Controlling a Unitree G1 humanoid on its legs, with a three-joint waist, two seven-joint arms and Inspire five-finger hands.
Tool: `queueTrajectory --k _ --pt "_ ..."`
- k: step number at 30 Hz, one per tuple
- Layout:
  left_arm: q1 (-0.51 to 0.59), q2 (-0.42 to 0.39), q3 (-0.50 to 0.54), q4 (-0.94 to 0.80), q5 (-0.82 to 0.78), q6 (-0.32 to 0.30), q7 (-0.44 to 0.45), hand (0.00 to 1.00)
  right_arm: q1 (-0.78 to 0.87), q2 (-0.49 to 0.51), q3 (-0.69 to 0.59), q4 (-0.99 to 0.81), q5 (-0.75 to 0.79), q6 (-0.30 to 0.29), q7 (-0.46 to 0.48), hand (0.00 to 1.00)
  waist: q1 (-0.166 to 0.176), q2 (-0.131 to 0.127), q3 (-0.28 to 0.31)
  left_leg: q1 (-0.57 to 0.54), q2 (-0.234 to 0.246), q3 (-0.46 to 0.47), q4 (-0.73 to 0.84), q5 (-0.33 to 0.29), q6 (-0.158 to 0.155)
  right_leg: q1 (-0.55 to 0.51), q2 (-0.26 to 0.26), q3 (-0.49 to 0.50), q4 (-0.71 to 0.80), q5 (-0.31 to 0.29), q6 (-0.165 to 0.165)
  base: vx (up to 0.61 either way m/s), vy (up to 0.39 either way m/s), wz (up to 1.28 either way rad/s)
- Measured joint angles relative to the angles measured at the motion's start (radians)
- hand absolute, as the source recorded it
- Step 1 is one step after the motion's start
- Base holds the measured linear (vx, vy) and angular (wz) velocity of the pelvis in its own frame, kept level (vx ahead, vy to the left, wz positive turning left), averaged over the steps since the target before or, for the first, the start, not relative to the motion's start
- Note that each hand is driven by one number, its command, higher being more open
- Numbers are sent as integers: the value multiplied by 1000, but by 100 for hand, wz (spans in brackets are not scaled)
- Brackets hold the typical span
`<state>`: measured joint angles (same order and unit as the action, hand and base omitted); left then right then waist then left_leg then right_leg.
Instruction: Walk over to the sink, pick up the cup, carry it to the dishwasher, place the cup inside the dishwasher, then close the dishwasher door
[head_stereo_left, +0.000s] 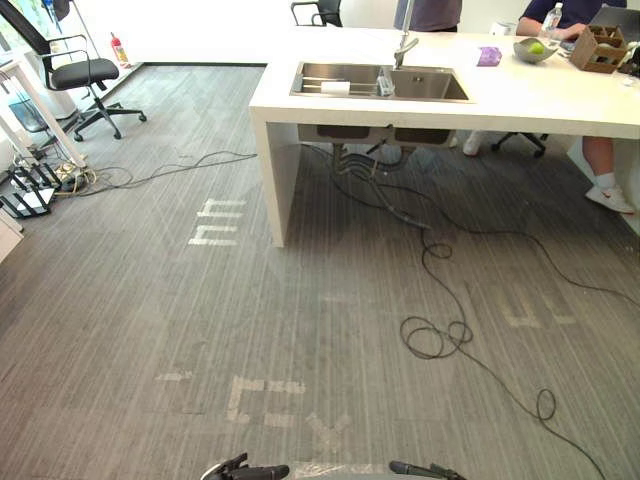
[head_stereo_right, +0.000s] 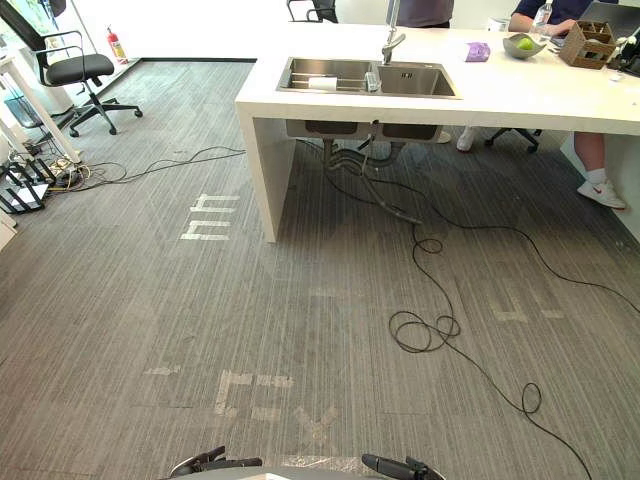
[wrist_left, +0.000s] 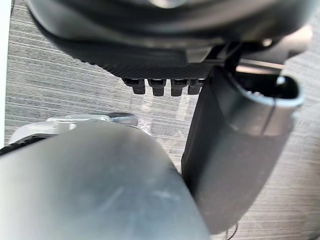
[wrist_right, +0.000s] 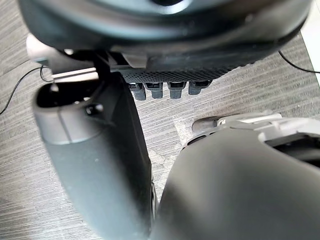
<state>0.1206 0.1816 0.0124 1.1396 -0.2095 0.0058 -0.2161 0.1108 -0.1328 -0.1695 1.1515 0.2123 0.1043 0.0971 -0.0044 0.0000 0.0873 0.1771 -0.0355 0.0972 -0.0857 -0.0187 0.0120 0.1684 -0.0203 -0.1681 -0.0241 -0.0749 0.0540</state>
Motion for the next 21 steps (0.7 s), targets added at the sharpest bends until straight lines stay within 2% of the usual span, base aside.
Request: queueTrajectory --k 5,7,8,9,10,11,13,16,18,19,20,21 --pt "10 -4 0 5 -41 -34 0 100 6 2 -1 2 0 -36 -3 100 -1 -1 0 3 -4 -6 0 -1 1 -2 -7 -16 24 -9 -2 -32 -26 5" --pt "10 -6 0 6 -53 -40 0 100 6 0 -2 1 0 -51 -9 100 -9 3 8 0 -8 -19 10 -15 11 -60 -30 -39 174 -76 24 -40 1 22" --pt "10 -10 -1 5 -67 -48 -1 100 2 -3 -6 -8 4 -68 -14 100 -12 9 27 -5 -7 -26 42 -34 38 -164 -66 -57 417 -114 61 -46 29 16" --pt "11 -9 0 5 -67 -53 -3 100 1 0 -13 -19 6 -78 -16 100 -11 12 37 -5 -9 -25 55 -42 46 -212 -85 -59 527 -114 60 -52 48 7" --pt "14 0 0 5 -67 -59 -7 100 -4 10 -19 -42 7 -99 -18 100 -12 0 47 0 -26 -22 74 -49 61 -305 -134 -65 732 -100 26 0 52 -1" --pt "19 0 2 5 -69 -59 -5 100 -13 8 -19 -45 15 -115 -17 100 -13 -7 51 16 -41 -25 87 -66 83 -374 -183 -77 875 -118 -12 9 39 1" --pt "21 -4 3 5 -67 -66 1 100 -19 6 -19 -42 21 -121 -12 100 -20 -6 53 28 -37 -35 97 -80 83 -397 -189 -80 875 -144 -4 81 37 13" --pt "25 -14 34 5 -66 -64 13 100 -25 6 -23 -40 23 -128 -1 100 -37 1 59 40 -4 -52 125 -117 70 -402 -166 -116 715 -156 -8 210 -31 14" --pt "19 -19 50 4 -64 -61 17 100 -24 7 -29 -57 35 -135 6 100 -39 10 79 43 63 -54 166 -171 35 -436 -118 -151 562 -138 2 271 -126 0" --pt "16 -19 51 4 -63 -58 17 100 -23 9 -38 -64 35 -140 8 100 -38 11 81 44 79 -54 176 -184 24 -453 -107 -150 525 -123 2 310 -162 -4" --pt "12 -18 53 4 -56 -53 16 100 -21 15 -49 -75 35 -146 11 100 -38 11 88 50 99 -54 193 -207 9 -478 -96 -144 479 -94 2 369 -200 2" --pt "6 -18 61 3 -43 -48 15 100 -18 23 -61 -92 37 -152 15 100 -37 10 101 61 118 -55 224 -238 -20 -497 -89 -128 431 -61 2 496 -284 11"
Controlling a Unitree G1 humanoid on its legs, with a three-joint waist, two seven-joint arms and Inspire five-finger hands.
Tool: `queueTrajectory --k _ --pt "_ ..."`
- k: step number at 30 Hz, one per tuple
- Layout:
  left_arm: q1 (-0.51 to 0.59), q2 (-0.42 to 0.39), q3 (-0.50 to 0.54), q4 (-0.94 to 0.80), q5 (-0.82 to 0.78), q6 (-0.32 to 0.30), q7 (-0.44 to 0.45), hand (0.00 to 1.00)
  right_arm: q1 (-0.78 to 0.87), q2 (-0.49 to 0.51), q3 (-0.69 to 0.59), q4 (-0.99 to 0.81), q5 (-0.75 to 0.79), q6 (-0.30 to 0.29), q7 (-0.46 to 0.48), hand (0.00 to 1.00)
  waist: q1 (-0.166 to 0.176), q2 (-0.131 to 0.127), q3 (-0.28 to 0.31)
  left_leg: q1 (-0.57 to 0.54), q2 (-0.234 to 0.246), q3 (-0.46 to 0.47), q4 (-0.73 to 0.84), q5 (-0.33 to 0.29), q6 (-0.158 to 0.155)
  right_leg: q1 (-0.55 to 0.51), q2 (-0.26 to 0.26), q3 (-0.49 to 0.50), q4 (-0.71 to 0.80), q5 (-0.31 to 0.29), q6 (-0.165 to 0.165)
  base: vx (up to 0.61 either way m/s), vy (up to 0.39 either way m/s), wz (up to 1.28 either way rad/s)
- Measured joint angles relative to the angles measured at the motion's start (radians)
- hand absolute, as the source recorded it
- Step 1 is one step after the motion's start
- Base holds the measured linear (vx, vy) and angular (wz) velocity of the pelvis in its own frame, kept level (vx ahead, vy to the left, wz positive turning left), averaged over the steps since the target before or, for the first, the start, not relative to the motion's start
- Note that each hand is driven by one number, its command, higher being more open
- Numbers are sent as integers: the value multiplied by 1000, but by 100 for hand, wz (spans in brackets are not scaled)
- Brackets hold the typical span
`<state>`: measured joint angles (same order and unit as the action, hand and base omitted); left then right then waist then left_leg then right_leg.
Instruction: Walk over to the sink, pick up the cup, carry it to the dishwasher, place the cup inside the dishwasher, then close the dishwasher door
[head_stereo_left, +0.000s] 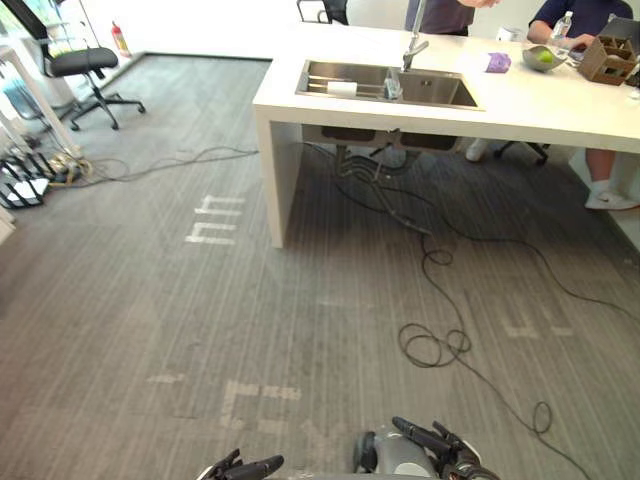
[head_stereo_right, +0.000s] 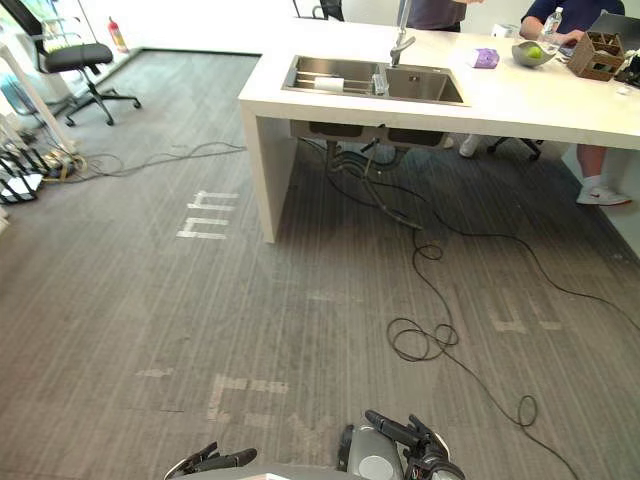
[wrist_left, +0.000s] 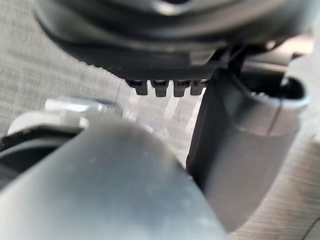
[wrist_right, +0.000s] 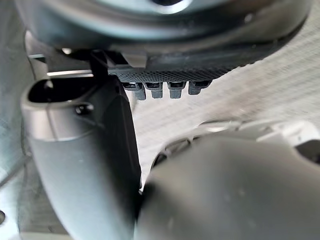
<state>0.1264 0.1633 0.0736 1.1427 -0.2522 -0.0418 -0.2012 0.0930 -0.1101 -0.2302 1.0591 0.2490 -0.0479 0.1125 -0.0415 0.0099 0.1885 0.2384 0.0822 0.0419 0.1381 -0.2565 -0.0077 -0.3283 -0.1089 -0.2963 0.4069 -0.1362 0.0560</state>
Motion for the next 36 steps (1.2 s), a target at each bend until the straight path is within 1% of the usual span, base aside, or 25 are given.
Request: queueTrajectory --k 2,3,4,5,6,9,10,12,13,14,15,17,19,20,21,22,23,24,25,28,31,33,34,35,36 --pt "-2 -1 19 -1 9 13 0 100 15 14 0 -29 2 1 1 100 1 -9 8 38 8 -4 48 -73 -31 19 -15 34 -60 21 10 482 -303 23" --pt "-8 -12 36 -2 28 16 5 100 21 14 -19 -37 4 6 3 100 4 -7 15 71 20 -11 72 -113 -47 33 -25 29 -24 97 -13 506 -337 47" --pt "-9 -20 39 -2 45 17 6 100 23 19 -46 -48 7 11 4 100 0 1 18 83 34 -5 95 -114 -47 26 -30 14 54 88 -37 601 -411 57" --pt "-10 -25 43 -3 55 20 6 100 24 19 -50 -53 9 14 5 100 -2 5 17 85 52 -1 120 -109 -44 25 -27 -4 100 53 -87 484 -341 46" --pt "-10 -32 55 -5 59 24 7 100 23 15 -50 -53 11 17 5 100 0 18 10 84 66 -2 137 -104 -42 26 -21 -12 123 23 -98 508 -358 25" --pt "-6 -50 113 -15 60 82 -2 100 21 9 -50 -46 11 46 -2 100 3 31 0 49 128 -12 285 -44 -49 70 35 -38 144 -72 -121 482 -333 -3" --pt "4 -65 151 -33 82 82 -4 100 20 4 -49 -32 11 46 -3 100 3 43 -11 -5 148 -29 431 10 -57 103 74 -39 123 -95 -134 429 -241 -22" --pt "4 -85 190 -49 89 72 3 100 21 -4 -47 -16 8 42 -3 100 3 54 -21 -83 165 -53 599 121 -74 144 103 -36 84 -107 -141 437 -179 -16" --pt "-4 -101 223 -52 89 56 7 100 22 -13 -36 -8 0 41 -4 100 1 63 -26 -170 187 -58 785 170 -108 194 128 -32 32 -111 -151 436 -71 -8" --pt "-4 -110 253 -81 89 32 15 100 29 -14 -28 -8 -6 40 -5 100 2 67 -25 -243 202 -33 957 151 -95 266 146 -25 -22 -109 -170 519 -44 -6" --pt "-4 -109 257 -93 86 12 24 100 39 -15 -15 -7 -7 41 -7 100 3 59 -20 -284 203 -9 1034 123 -84 331 151 -19 -69 -109 -171 406 -8 -3" --pt "2 -111 231 -132 55 -54 59 100 44 -22 6 -7 -12 54 -12 100 7 48 -12 -385 172 23 1056 64 -75 438 149 -11 -151 -109 -171 355 22 -2" --pt "12 -125 155 -244 -8 -96 76 100 42 -35 37 -12 -16 73 -18 100 31 43 -8 -493 148 79 951 4 -47 504 137 7 -213 -109 -167 349 92 -19" --pt "18 -125 105 -334 -26 -109 87 100 32 -40 61 -13 -16 87 -22 100 53 33 -2 -536 128 111 836 -9 -31 528 119 19 -235 -108 -150 400 181 -33" --pt "21 -125 49 -476 -35 -119 106 100 14 -40 89 -15 -17 103 -28 100 69 14 10 -563 90 151 614 6 -35 550 85 30 -244 -111 -107 508 248 -35" --pt "22 -128 -2 -624 -46 -148 126 100 2 -44 107 -16 -17 112 -27 100 77 13 13 -560 53 171 328 84 -43 574 59 39 -257 -128 -70 444 225 -28" --pt "23 -129 -22 -686 -45 -166 136 100 -1 -50 110 -15 -17 114 -27 100 79 12 16 -550 40 172 221 181 -34 591 53 49 -263 -137 -54 503 239 -35" --pt "20 -124 -53 -803 -45 -208 162 100 -5 -40 114 -16 -16 123 -33 100 94 1 19 -496 6 193 143 329 48 633 32 81 -287 -148 -35 529 257 -11" --pt "-19 -119 -78 -899 -40 -238 194 100 -3 -20 114 -33 -15 126 -34 100 85 -21 12 -518 -30 194 179 293 56 638 0 113 -301 -141 -34 539 261 4" --pt "-67 -122 -95 -1147 12 -274 278 100 -27 6 119 -28 -14 148 -37 100 85 -20 12 -555 -44 195 387 160 106 662 -38 194 -255 -132 -22 514 250 4" --pt "-85 -75 -103 -1326 68 -292 322 100 -29 12 121 -27 -12 148 -48 100 84 -18 -3 -524 -57 199 443 74 124 651 -65 221 -134 -111 13 396 131 -9" --pt "-124 -54 -103 -1335 102 -324 324 100 -26 12 115 -25 -7 144 -65 100 85 -20 -12 -460 -82 199 380 53 112 588 -86 229 35 -62 67 386 146 3" --pt "-134 -42 -101 -1336 116 -333 325 100 -24 13 97 -25 0 134 -80 100 81 -25 -19 -372 -104 199 291 33 102 499 -115 235 245 46 148 343 147 -7" --pt "-133 -36 -102 -1339 117 -333 325 100 -23 13 85 -25 7 129 -84 100 81 -27 -19 -335 -111 200 261 32 103 461 -131 234 339 111 163 389 159 -14" --pt "-132 -27 -115 -1344 118 -335 327 100 -14 12 78 -27 16 116 -94 100 78 -34 -25 -270 -126 202 217 19 93 358 -182 211 593 122 131 237 83 -10"
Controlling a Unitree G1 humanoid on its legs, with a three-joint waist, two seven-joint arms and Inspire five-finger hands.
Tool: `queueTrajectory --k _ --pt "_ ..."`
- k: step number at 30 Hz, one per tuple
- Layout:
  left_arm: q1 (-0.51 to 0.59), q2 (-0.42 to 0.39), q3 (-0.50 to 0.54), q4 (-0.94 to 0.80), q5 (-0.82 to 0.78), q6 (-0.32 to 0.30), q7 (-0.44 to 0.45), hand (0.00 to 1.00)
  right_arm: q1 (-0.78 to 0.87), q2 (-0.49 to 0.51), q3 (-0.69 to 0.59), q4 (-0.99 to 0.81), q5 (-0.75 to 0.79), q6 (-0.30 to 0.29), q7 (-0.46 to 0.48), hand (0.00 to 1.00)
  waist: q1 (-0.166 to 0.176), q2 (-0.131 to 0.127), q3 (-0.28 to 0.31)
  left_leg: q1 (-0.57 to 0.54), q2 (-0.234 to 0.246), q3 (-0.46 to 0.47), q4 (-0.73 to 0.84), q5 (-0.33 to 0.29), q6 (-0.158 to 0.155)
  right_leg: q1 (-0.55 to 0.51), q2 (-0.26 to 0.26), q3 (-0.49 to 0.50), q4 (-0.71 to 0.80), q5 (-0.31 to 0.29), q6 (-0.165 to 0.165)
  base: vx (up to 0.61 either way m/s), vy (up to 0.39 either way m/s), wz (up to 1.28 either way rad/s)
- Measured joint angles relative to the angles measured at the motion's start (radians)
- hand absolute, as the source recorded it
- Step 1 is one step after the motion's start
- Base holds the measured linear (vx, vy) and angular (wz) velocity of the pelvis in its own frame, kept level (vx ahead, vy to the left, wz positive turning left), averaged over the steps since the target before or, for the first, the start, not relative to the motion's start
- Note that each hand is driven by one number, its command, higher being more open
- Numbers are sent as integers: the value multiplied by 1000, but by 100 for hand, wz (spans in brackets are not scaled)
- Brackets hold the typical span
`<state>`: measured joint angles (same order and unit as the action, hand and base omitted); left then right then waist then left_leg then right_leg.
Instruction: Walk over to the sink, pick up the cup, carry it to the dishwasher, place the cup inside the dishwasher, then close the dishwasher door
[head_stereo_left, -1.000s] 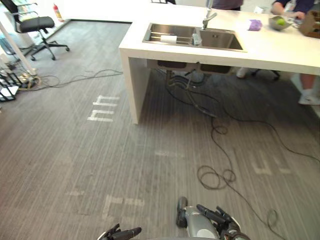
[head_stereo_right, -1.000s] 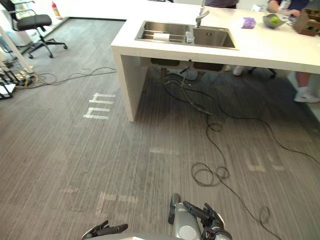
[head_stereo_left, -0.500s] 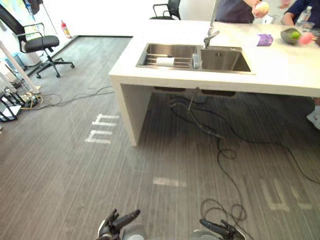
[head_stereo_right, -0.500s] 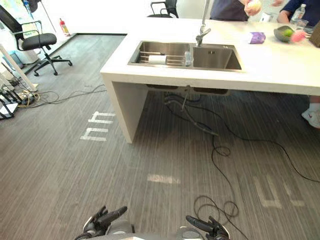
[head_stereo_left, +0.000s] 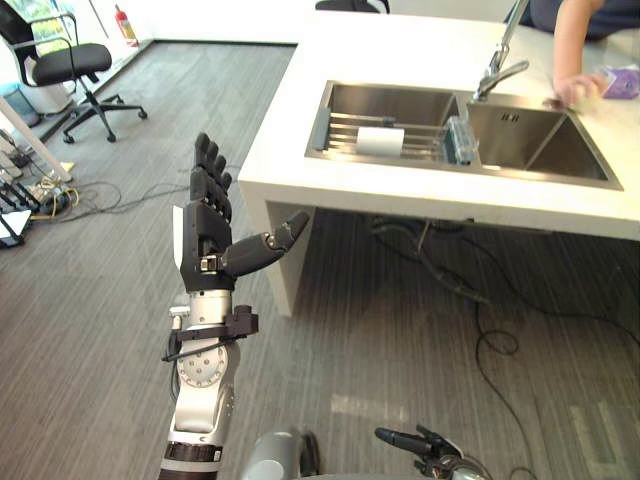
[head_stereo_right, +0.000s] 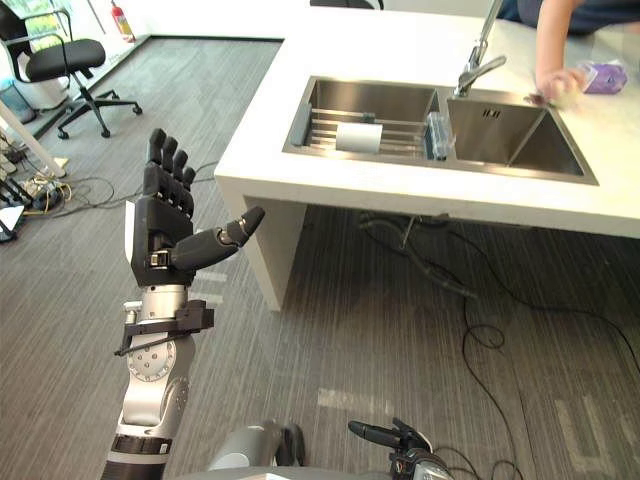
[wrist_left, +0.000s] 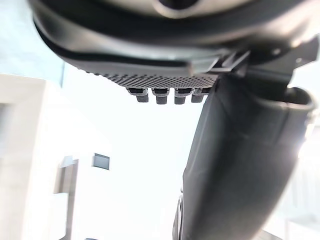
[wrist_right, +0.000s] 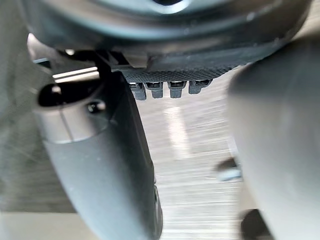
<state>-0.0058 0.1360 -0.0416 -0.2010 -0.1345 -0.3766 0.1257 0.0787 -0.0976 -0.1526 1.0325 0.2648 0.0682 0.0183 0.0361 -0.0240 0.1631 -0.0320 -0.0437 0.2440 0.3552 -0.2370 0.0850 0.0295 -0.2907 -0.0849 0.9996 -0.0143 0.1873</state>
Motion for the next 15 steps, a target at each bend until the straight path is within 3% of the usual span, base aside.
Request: queueTrajectory --k 1,2,3,5,8,9,10,11,12,13,15 --pt "0 4 -11 0 3 -1 1 100 8 -5 0 -7 5 -15 -5 100 -2 -1 -3 35 -6 0 -26 -2 1 -48 -22 -18 105 -15 -38 273 80 -11" --pt "2 4 -36 -3 39 -6 18 100 13 -15 2 -20 4 -36 -2 100 -4 6 -7 105 -6 0 -84 -3 3 -139 -41 -53 230 -61 -121 271 56 0" --pt "0 15 -67 -8 62 -21 33 100 7 -17 3 -23 4 -38 1 100 -22 7 -10 156 -1 -2 -133 16 -4 -218 -40 -87 250 -97 -165 349 29 4" --pt "-20 34 -132 -8 91 -17 55 100 -3 -11 0 -28 8 -39 6 100 -48 6 -11 223 25 -1 -177 30 -22 -305 -11 -168 100 -164 -172 360 -55 13" --pt "-57 55 -187 -7 99 5 55 100 -15 -3 -1 -44 9 -30 10 100 -75 13 -7 271 70 -11 -184 22 -50 -343 28 -268 -182 -179 -178 372 -166 14" --pt "-83 64 -197 -6 99 18 45 100 -19 3 -4 -48 6 -26 15 100 -83 16 -5 297 95 -17 -184 2 -87 -343 57 -284 -365 -162 -178 447 -255 11" --pt "-100 77 -201 -6 98 27 39 100 -15 15 -8 -48 4 -16 20 100 -80 7 -11 325 106 -16 -178 -24 -130 -323 91 -277 -569 -75 -199 470 -270 3" --pt "-103 89 -201 -6 99 33 38 100 -3 23 -8 -50 2 -12 24 100 -79 -11 -20 339 96 -18 -167 -42 -153 -311 94 -265 -661 9 -229 529 -302 -17" --pt "-97 89 -196 7 107 34 40 100 6 22 -23 -58 9 -7 40 100 -77 3 -31 371 116 -16 -135 -93 -171 -305 113 -244 -665 126 -269 500 -253 -29" --pt "-91 71 -199 12 119 70 42 100 -3 2 -15 -67 -24 -7 54 100 -76 50 -33 358 165 -14 -82 -104 -181 -292 163 -241 -662 94 -274 471 -246 -38" --pt "-95 56 -215 12 141 82 35 100 -13 -4 -17 -67 -46 7 62 100 -72 73 -33 353 197 -19 -66 -99 -171 -283 210 -241 -671 59 -290 413 -256 -37"
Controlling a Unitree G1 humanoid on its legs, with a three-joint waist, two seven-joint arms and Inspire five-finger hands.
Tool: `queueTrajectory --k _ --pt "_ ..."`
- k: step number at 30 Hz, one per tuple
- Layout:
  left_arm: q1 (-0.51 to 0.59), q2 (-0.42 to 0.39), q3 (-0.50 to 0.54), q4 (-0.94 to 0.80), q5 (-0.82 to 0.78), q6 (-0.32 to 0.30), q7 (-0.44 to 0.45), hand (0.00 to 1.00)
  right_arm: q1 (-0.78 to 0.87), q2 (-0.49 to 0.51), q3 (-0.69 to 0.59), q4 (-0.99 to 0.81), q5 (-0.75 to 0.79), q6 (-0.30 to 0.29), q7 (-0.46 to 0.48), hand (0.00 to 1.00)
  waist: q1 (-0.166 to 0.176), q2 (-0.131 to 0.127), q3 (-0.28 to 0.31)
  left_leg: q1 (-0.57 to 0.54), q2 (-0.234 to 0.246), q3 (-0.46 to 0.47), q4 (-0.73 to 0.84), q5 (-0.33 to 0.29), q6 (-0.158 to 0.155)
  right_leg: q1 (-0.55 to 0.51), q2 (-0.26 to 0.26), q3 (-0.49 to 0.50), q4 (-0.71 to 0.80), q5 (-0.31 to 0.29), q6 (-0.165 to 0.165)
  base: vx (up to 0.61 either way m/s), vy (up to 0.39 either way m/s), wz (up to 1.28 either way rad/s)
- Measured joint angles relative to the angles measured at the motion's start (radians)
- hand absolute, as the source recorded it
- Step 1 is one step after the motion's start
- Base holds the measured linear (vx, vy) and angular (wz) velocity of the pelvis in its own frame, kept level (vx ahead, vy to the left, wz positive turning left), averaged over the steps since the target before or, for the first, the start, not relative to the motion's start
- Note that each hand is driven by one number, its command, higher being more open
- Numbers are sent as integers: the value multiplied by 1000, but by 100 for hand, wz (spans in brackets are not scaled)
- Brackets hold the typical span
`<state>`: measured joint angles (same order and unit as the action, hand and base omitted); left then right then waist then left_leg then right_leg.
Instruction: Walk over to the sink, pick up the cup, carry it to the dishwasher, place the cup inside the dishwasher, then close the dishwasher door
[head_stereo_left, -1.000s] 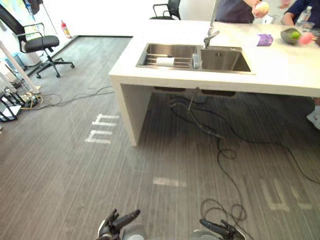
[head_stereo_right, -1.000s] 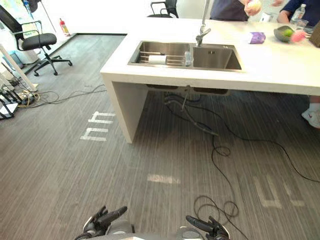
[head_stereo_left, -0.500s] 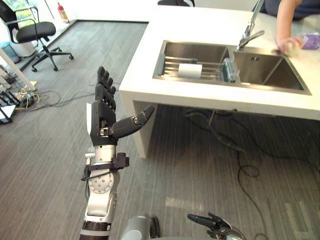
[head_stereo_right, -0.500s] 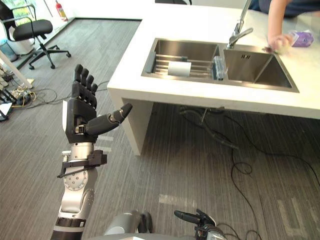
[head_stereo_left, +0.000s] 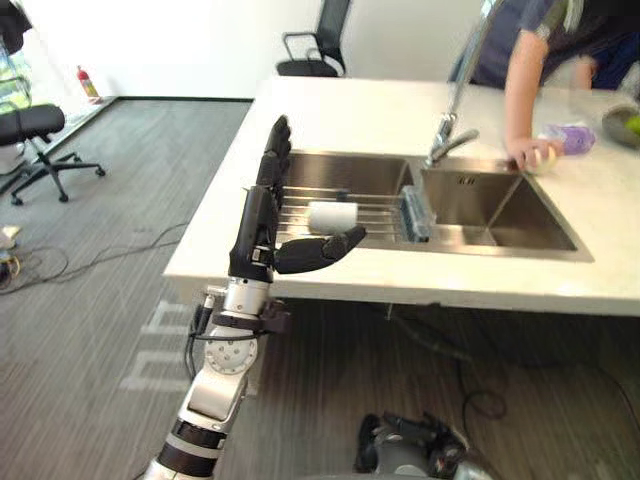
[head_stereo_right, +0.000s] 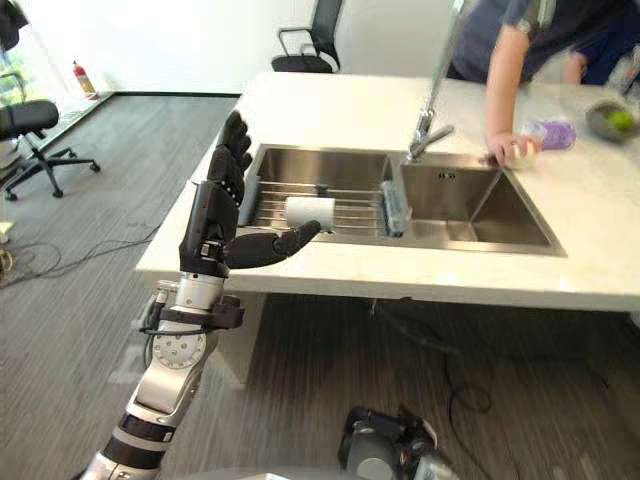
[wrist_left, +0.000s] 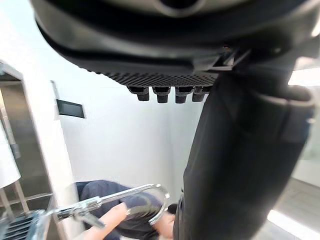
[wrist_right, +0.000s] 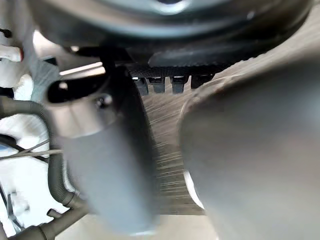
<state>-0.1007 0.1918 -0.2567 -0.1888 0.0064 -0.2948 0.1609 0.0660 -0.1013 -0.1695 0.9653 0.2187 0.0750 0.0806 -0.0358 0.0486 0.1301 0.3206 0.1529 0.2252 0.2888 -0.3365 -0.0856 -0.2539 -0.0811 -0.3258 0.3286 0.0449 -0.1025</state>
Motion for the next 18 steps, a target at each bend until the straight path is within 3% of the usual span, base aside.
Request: queueTrajectory --k 3,5,6,7,8,9,11,13,14,15,17,18 --pt "-8 1 -8 -1 32 15 -12 100 -2 4 2 -10 -27 22 7 100 -3 2 -5 9 38 1 38 46 12 26 52 0 0 -51 -1 282 -203 -25" --pt "-8 -1 -11 -1 40 27 -12 100 -1 -3 16 -17 -28 44 7 100 6 6 -7 -51 60 -7 176 86 58 52 73 -9 -47 -65 -1 172 -137 -22" --pt "-11 -16 -15 -4 54 39 -12 100 4 -20 24 -47 -28 64 8 100 18 39 6 -148 118 -34 349 149 85 85 89 -33 -62 -83 4 255 -95 15" --pt "-7 -29 -19 -19 68 52 -13 100 35 -33 40 -94 -27 72 7 100 20 33 7 -259 158 -39 579 263 98 120 80 -37 -5 -155 1 323 -82 23" --pt "3 -42 -19 -21 74 57 -12 100 37 -40 46 -97 -27 73 6 100 22 50 17 -304 187 -61 674 275 82 150 100 -38 -15 -163 -15 355 -67 25" --pt "26 -43 -27 -28 93 70 -12 100 37 -57 72 -84 -37 78 -3 100 24 55 17 -372 210 -68 754 211 70 199 120 -35 -61 -166 -19 280 -65 3" --pt "32 -4 -43 -32 137 79 -18 100 31 -61 93 -54 -47 79 -13 100 40 47 14 -414 178 6 599 107 60 269 118 -18 -144 -159 -8 245 -87 -16" --pt "32 21 -46 -50 168 79 -15 100 24 -68 94 -28 -46 75 -13 100 49 49 10 -413 132 33 389 96 55 277 110 1 -170 -145 1 201 -40 -37" --pt "23 30 -47 -50 202 77 -14 100 12 -70 93 -10 -47 72 -11 100 46 51 9 -400 93 32 211 126 51 275 105 14 -175 -134 9 286 18 -44" --pt "16 30 -51 -40 244 81 -13 100 5 -71 92 3 -48 70 -11 100 44 58 -1 -375 60 30 63 197 42 273 104 26 -168 -129 5 261 42 -42" --pt "0 56 -65 1 312 86 -12 100 2 -60 61 11 -54 66 -11 100 18 50 -10 -289 11 31 -121 269 9 292 88 38 -174 -124 33 296 63 -13" --pt "-8 71 -72 10 318 93 -13 100 4 -60 57 11 -57 62 -10 100 11 47 -13 -271 -1 31 -159 283 10 296 82 35 -182 -125 38 244 62 11"
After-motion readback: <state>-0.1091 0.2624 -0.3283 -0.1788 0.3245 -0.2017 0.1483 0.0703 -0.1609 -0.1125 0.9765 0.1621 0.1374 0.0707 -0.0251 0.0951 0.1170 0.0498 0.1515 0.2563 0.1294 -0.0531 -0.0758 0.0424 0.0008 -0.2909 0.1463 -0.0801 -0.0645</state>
